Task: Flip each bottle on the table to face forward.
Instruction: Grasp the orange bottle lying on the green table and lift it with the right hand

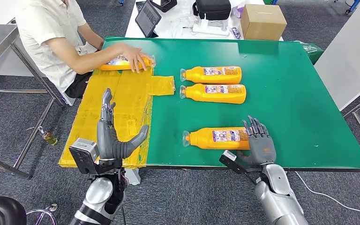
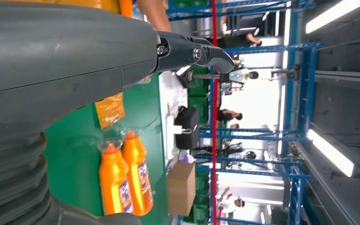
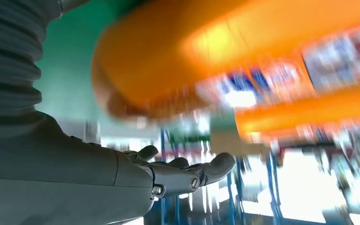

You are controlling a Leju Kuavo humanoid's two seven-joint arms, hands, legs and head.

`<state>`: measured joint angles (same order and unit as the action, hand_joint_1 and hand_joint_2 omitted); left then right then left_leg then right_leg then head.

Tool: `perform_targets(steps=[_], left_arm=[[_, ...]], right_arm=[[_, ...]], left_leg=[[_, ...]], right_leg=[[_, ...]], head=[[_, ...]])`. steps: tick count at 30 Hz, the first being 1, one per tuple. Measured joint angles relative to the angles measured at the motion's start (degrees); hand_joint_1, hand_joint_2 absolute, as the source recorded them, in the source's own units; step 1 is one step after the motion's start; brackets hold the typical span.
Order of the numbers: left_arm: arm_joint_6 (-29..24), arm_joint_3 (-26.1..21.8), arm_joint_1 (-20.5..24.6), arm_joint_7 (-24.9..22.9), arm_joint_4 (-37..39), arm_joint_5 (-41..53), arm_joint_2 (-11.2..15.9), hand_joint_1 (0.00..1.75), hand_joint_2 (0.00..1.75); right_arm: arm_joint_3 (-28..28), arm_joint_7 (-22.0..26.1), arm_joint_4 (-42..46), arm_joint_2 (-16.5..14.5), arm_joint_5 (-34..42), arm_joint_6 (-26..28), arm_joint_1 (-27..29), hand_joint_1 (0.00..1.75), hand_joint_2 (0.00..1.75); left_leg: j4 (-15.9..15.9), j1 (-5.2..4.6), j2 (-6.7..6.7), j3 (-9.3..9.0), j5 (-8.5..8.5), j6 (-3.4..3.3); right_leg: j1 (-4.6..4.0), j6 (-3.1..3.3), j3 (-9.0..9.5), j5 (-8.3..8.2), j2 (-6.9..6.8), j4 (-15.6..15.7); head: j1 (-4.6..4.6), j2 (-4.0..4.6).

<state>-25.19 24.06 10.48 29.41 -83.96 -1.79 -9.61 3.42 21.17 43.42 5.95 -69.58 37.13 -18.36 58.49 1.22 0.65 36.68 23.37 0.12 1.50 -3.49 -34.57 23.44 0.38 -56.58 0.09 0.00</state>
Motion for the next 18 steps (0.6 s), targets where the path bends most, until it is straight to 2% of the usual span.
perform_targets(steps=[5,18], left_arm=[[1.52,0.0,0.8,-2.2,0.64,-1.55,-0.02,0.0,1.75],[4.67,0.81,1.63,-4.67,1.56,-3.91,-0.03,0.0,1.75]], right_arm=[[2.51,-2.51,-4.2,1.28,2.58,-5.69,-3.22,0.0,1.75],[6.76,-2.97,-7.46,3.0,3.66,-8.43,-6.39,0.03,1.75]], left_leg=[[0.0,0.0,-0.08,-0.11,0.02,0.0],[0.0,-0.01,-0.08,-0.38,-0.04,-0.07]], right_leg=[[0.0,0.0,0.04,0.0,0.06,0.01],[0.01,-0.05,0.31,-0.08,0.07,0.03]], head=[[0.03,0.0],[0.02,0.0]])
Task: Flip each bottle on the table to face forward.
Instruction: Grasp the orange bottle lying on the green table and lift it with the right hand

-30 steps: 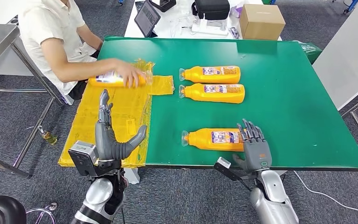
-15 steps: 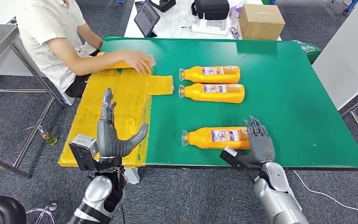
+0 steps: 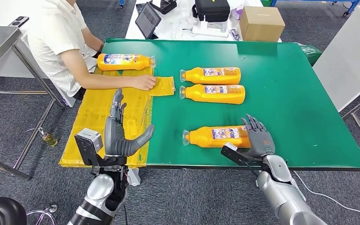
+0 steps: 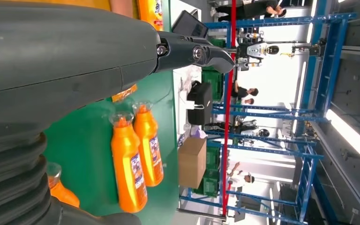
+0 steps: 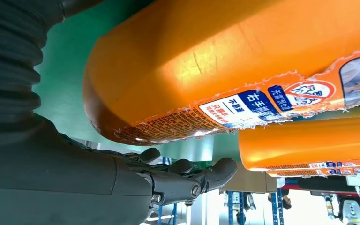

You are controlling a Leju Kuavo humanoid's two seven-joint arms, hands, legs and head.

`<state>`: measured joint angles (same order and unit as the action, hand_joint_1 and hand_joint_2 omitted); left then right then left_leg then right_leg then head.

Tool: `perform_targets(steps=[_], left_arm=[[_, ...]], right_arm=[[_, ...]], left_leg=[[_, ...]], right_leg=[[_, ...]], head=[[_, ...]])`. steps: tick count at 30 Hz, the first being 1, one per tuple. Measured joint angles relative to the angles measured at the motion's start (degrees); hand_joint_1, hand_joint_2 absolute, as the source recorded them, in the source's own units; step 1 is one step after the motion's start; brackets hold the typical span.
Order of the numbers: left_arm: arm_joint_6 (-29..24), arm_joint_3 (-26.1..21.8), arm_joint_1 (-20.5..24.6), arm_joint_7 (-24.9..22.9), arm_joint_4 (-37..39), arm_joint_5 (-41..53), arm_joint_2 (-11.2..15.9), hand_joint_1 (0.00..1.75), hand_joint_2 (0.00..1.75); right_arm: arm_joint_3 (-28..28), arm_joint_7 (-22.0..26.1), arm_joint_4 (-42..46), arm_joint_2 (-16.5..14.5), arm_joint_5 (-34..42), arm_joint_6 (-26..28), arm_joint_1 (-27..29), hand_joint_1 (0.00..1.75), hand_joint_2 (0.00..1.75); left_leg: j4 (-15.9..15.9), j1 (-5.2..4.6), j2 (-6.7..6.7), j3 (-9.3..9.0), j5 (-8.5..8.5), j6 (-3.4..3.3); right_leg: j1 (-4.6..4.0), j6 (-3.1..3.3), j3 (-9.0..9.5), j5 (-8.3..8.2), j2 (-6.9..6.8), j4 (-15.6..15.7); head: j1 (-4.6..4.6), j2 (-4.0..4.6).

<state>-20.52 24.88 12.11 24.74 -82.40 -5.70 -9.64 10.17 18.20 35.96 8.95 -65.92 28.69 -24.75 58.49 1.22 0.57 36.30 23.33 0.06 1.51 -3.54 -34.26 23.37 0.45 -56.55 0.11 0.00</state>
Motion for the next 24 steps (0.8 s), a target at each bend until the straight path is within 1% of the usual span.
perform_targets(steps=[1,4,5,6,9,13,17,20,24], left_arm=[[0.25,0.07,0.02,-0.13,0.03,-0.22,0.0,0.0,1.75],[1.03,0.31,0.2,-0.46,0.19,-0.8,0.0,0.0,1.75],[1.17,0.41,0.31,-0.51,0.24,-0.87,0.0,0.0,1.75],[1.27,0.52,0.43,-0.54,0.3,-0.91,0.0,0.0,1.75],[1.54,0.96,0.9,-0.62,0.58,-1.27,-0.03,0.0,1.75],[2.03,1.68,1.34,-0.62,1.1,-2.25,-0.16,0.0,1.75],[2.15,2.33,1.89,-0.51,1.69,-3.24,-0.36,0.0,1.75],[2.29,2.9,2.37,-0.38,2.26,-3.95,-0.43,0.0,1.75],[2.68,3.1,2.53,-0.34,3.27,-5.53,-0.65,0.0,1.75]], right_arm=[[0.15,0.1,-0.11,0.05,0.05,-0.13,-0.12,0.31,1.75],[0.98,1.06,-0.67,0.32,0.31,-0.6,-0.52,1.56,1.75],[1.33,1.61,-0.93,0.43,0.46,-0.8,-0.59,1.71,1.75],[1.69,2.27,-1.18,0.52,0.74,-1.08,-0.62,1.75,1.75],[2.48,5.48,-1.72,0.83,3.67,-2.99,-0.94,1.75,1.75],[2.32,12.14,-1.85,1.12,14.94,-10.1,-1.55,1.75,1.75],[1.58,16.47,-1.84,1.2,22.88,-16.82,-1.63,1.75,1.75],[0.9,18.62,-1.84,1.45,26.1,-21.05,-1.52,1.75,1.75],[0.61,19.81,-1.41,1.93,27.79,-23.01,-0.92,1.75,1.75]], left_leg=[[0.0,0.0,0.0,0.0,0.0,0.0],[0.0,0.0,-0.01,-0.01,0.0,0.0],[0.0,-0.01,-0.01,-0.01,0.0,0.0],[0.0,-0.01,-0.01,-0.01,-0.01,0.0],[0.01,-0.01,-0.01,-0.01,-0.01,-0.01],[0.01,0.0,-0.04,-0.03,0.0,0.0],[0.01,0.01,-0.08,-0.08,0.02,0.0],[0.01,0.01,-0.08,-0.13,0.03,0.01],[0.01,0.01,-0.08,-0.2,0.04,0.01]], right_leg=[[0.0,0.0,0.01,0.0,0.0,0.0],[0.0,-0.01,0.01,-0.01,0.0,0.0],[0.0,-0.01,0.02,-0.01,0.0,0.0],[0.01,-0.01,0.02,-0.02,0.0,0.0],[0.01,-0.02,0.01,-0.02,0.0,0.0],[0.0,-0.02,0.0,-0.02,0.03,0.0],[-0.01,-0.02,-0.01,-0.01,0.09,0.0],[-0.01,-0.02,0.03,-0.01,0.1,0.01],[-0.01,-0.02,0.1,-0.01,0.11,0.01]], head=[[0.0,0.0],[0.01,0.0],[0.01,0.0],[0.01,0.0],[0.0,0.0],[0.01,0.0],[-0.01,0.0],[0.0,0.0],[0.0,0.0]])
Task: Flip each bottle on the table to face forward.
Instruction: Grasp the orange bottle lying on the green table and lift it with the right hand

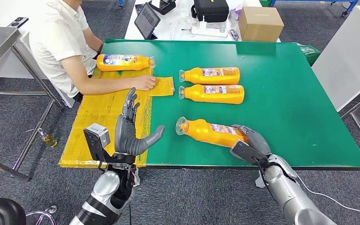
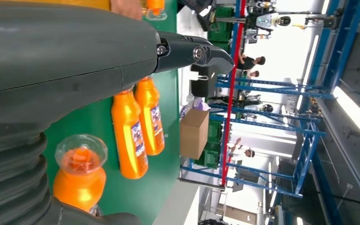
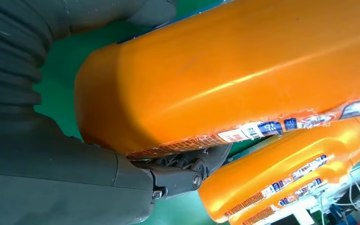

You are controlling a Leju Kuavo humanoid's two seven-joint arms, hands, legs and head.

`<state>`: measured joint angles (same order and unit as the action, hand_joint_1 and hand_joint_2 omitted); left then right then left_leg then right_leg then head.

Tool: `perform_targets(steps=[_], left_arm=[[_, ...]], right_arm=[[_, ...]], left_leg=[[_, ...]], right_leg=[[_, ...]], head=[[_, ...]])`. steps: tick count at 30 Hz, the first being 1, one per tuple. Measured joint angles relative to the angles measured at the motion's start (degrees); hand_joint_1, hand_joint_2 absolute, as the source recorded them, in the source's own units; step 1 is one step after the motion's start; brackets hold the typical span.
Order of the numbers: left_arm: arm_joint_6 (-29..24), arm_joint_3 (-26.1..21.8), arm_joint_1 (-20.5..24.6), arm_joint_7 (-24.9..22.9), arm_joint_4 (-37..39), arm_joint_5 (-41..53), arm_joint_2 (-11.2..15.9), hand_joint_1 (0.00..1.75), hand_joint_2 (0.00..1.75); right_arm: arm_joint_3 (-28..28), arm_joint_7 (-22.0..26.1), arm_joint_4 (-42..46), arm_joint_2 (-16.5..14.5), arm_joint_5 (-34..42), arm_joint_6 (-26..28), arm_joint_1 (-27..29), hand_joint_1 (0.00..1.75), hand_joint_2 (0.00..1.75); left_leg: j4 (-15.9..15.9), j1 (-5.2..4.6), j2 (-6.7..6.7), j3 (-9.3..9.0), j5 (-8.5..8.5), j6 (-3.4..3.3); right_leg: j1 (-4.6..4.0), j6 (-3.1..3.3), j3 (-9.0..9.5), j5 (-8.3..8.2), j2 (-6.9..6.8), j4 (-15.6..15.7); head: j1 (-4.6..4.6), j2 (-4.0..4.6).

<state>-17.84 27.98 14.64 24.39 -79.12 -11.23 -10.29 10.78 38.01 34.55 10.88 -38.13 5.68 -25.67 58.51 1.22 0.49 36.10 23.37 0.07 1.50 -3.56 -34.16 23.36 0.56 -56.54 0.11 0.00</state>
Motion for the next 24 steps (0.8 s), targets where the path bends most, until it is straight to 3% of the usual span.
perform_targets(steps=[7,15,24], left_arm=[[-1.72,-0.06,-1.29,-0.35,1.47,-2.8,-0.42,0.0,1.75],[1.35,1.88,-6.71,-4.58,5.03,-9.58,-0.58,0.0,1.75],[1.82,6.49,-7.56,-6.15,5.19,-10.49,0.56,0.0,1.75]], right_arm=[[-1.74,0.24,4.84,-1.21,7.78,-0.7,4.06,1.75,1.75],[-2.82,-2.5,22.04,-9.25,16.93,3.62,14.55,1.75,1.75],[-0.13,-1.6,28.09,-14.35,20.78,6.91,17.84,1.75,1.75]], left_leg=[[0.0,0.0,0.02,0.03,0.0,0.0],[-0.02,0.03,0.05,0.53,0.02,0.05],[-0.02,-0.03,0.1,0.66,0.02,0.04]], right_leg=[[0.0,-0.01,0.08,0.01,-0.01,-0.01],[-0.03,0.01,-0.43,0.05,-0.03,-0.04],[0.05,0.0,-0.49,0.06,-0.05,-0.03]], head=[[0.0,0.0],[-0.02,0.0],[0.0,0.0]])
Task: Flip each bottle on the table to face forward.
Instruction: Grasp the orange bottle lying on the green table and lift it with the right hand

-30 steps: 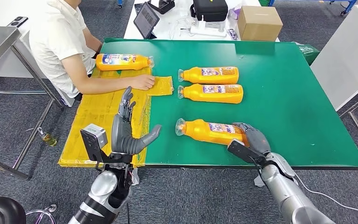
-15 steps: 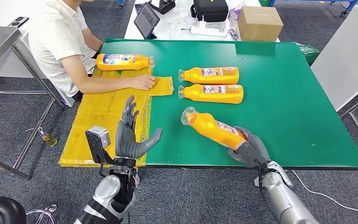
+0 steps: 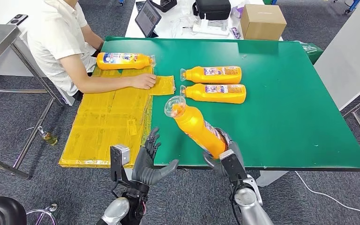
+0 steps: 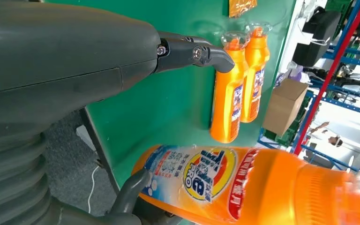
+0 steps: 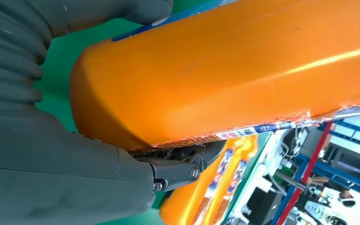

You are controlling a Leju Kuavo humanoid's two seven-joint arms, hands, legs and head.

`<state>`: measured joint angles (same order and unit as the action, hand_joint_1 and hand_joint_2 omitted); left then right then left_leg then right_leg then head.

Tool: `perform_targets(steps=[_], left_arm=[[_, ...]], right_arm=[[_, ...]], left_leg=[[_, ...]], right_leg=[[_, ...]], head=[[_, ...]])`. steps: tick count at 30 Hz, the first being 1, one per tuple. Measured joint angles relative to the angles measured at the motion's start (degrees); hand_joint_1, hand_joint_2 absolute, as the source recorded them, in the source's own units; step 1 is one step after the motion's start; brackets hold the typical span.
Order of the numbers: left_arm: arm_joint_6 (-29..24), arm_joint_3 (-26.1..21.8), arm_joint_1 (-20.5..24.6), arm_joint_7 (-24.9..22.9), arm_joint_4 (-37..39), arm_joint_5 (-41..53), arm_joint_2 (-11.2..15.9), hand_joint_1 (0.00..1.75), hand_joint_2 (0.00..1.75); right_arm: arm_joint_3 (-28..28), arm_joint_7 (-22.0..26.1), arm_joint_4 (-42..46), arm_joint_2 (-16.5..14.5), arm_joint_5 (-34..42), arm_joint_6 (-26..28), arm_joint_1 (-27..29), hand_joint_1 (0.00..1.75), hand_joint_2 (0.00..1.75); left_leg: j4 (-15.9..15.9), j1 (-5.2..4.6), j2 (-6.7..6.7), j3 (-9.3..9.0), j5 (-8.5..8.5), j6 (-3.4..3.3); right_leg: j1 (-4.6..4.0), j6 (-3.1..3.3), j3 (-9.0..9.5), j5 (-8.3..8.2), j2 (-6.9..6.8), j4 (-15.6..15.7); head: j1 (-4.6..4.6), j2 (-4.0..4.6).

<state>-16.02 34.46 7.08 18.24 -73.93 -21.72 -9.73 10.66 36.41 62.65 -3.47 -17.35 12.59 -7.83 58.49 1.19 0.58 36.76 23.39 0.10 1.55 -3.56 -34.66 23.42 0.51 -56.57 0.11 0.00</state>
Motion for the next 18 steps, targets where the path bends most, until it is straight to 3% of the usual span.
perform_targets(steps=[9,18], left_arm=[[-3.33,1.42,0.07,3.6,-1.63,4.39,0.27,0.0,1.75],[-3.24,2.05,0.34,2.52,-3.83,2.64,0.22,0.0,1.75]], right_arm=[[3.69,0.14,-0.96,-1.09,-1.95,0.96,-0.13,1.72,1.75],[8.6,1.81,-6.23,-3.21,-6.9,6.1,-1.88,1.75,1.75]], left_leg=[[0.0,0.03,0.0,0.0,-0.01,0.0],[0.0,0.02,0.0,0.03,-0.01,0.0]], right_leg=[[-0.03,0.0,-0.02,0.0,0.0,-0.01],[-0.02,0.0,-0.05,0.0,0.0,-0.01]], head=[[0.0,0.0],[0.0,0.0]])
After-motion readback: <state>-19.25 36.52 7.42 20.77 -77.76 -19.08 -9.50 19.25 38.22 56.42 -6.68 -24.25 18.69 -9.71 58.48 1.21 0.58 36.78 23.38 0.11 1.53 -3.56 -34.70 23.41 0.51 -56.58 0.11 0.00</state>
